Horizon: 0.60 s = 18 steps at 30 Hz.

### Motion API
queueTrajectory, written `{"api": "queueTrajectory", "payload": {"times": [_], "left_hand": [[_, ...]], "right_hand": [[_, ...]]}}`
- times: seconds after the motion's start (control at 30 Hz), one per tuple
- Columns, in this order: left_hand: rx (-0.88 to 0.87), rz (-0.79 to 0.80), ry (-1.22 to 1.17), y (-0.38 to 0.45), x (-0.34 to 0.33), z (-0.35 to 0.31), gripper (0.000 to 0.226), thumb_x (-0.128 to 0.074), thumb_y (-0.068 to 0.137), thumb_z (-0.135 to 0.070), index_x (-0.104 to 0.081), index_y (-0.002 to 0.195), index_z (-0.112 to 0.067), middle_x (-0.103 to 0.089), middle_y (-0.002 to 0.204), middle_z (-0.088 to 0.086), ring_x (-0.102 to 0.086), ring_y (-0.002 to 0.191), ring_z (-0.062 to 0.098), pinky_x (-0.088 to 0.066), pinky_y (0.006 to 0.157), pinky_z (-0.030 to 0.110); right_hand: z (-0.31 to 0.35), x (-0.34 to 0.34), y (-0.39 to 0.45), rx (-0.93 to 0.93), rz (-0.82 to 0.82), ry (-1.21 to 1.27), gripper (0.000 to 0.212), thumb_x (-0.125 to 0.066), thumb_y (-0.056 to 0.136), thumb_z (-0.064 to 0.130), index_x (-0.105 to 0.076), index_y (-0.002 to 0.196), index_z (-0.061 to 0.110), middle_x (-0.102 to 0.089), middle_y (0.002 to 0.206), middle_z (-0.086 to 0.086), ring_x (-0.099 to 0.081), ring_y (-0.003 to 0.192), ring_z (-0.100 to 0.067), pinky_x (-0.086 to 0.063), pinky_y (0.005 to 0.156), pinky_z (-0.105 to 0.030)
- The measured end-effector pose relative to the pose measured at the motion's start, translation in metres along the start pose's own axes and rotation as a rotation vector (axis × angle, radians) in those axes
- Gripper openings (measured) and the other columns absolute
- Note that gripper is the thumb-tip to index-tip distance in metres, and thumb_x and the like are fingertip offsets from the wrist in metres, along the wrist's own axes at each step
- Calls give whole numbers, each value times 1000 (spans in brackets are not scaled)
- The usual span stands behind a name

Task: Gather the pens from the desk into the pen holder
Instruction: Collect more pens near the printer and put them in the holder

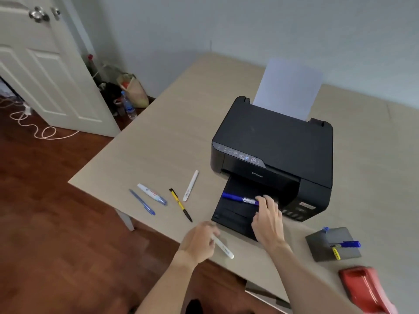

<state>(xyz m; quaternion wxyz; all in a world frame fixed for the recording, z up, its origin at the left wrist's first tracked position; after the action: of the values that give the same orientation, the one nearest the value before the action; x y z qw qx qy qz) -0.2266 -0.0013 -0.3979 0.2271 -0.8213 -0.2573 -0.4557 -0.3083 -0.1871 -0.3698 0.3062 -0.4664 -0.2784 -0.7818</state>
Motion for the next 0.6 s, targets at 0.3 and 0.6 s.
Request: {"api": "queueTrajectory", "payload": {"times": [0.3,0.6], "left_hand": [[34,130,413,4,8,4,33,-71,88,-11,-59,118,-12,-55,124,9,-63,102,27,-54,91,41],[-80,58,501,5,49,33,22,-66,93,-21,-58,112,-12,-65,112,7,-65,96,24,-54,86,37]], "right_hand": [[39,-12,42,-66,128,-50,45,-55,87,6,-43,129,17,-49,125,-13,-44,115,-33,-32,104,-46],[90,-21,53,73,36,130,15,-49,96,17,-53,110,15,-60,109,-6,-53,105,-27,-36,94,-41]]}}
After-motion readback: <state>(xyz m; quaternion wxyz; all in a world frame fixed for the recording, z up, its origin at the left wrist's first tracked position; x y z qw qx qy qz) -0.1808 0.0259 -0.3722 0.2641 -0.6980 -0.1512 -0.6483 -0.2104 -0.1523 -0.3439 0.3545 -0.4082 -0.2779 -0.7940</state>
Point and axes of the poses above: each hand's wrist, its own y-axis towards the middle knuckle, its own x-axis out of the back of the hand, z = x × y, the point moved 6 cm from there along y, towards the middle knuckle
